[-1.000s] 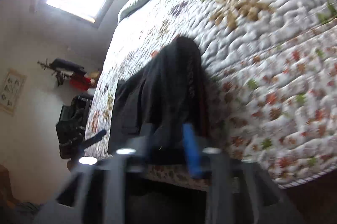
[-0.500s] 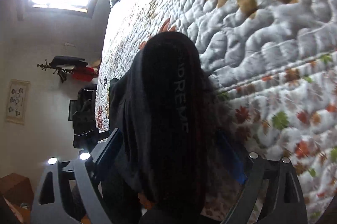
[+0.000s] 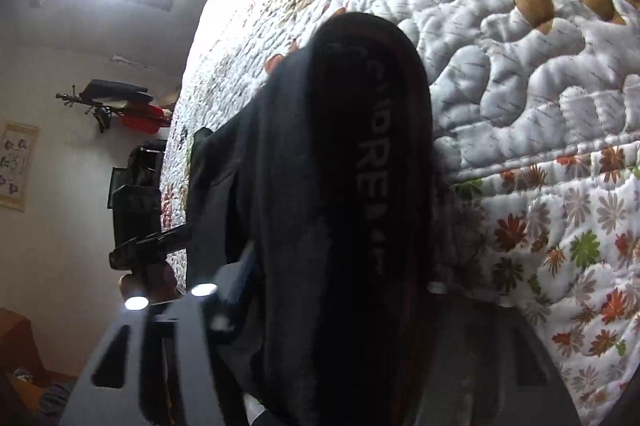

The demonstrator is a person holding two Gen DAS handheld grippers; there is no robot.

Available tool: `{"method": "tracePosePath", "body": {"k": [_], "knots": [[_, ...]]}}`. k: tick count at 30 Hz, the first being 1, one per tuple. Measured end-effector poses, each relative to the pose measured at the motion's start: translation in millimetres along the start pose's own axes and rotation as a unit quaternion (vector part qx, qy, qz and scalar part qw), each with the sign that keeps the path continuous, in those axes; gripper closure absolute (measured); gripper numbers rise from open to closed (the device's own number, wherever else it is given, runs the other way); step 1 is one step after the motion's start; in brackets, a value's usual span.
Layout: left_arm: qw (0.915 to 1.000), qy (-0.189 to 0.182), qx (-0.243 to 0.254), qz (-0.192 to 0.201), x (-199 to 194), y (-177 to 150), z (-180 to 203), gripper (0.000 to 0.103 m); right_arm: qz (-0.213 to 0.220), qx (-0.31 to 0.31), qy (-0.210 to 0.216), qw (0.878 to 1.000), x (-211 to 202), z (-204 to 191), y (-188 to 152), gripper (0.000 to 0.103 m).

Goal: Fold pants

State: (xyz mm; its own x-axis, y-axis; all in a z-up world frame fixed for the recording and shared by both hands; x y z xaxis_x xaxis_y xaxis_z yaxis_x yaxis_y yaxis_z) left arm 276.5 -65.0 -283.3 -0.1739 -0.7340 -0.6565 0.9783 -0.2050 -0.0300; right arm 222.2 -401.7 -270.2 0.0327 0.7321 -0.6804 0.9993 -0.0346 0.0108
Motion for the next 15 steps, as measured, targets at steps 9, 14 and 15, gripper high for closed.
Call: {"method": "tracePosePath", "body": {"k": [9, 14, 15], "knots": [[0.9991, 0.019, 0.024, 0.031, -29, -8, 16, 0.076, 0.034, -0.058, -0.053, 0.996, -8, -73, -1, 0.074], [0.9969, 0.028, 0.036, 0.064, -81, -6, 12, 0.076, 0.035, -0.099, -0.052, 0.993, 0, -128, 24, 0.074], [0.9960, 0.033, 0.036, 0.075, -99, -3, 9, 0.076, 0.036, -0.108, -0.049, 0.992, 5, -141, 35, 0.074]]}}
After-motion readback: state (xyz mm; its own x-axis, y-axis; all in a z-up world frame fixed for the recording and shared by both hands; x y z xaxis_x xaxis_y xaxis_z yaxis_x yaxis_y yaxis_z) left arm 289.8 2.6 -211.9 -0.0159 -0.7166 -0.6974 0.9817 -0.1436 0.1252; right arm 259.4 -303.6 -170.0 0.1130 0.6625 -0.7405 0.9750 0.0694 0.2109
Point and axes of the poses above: each gripper's, at about its wrist camera, not at the fingertips, and x roughly the way its jaws point, z to its right, y to its top, the point moved 4 cm from there along x, roughly the way its jaws point, and after that the axes turned 12 degrees about -z, right-handed, at the moved point
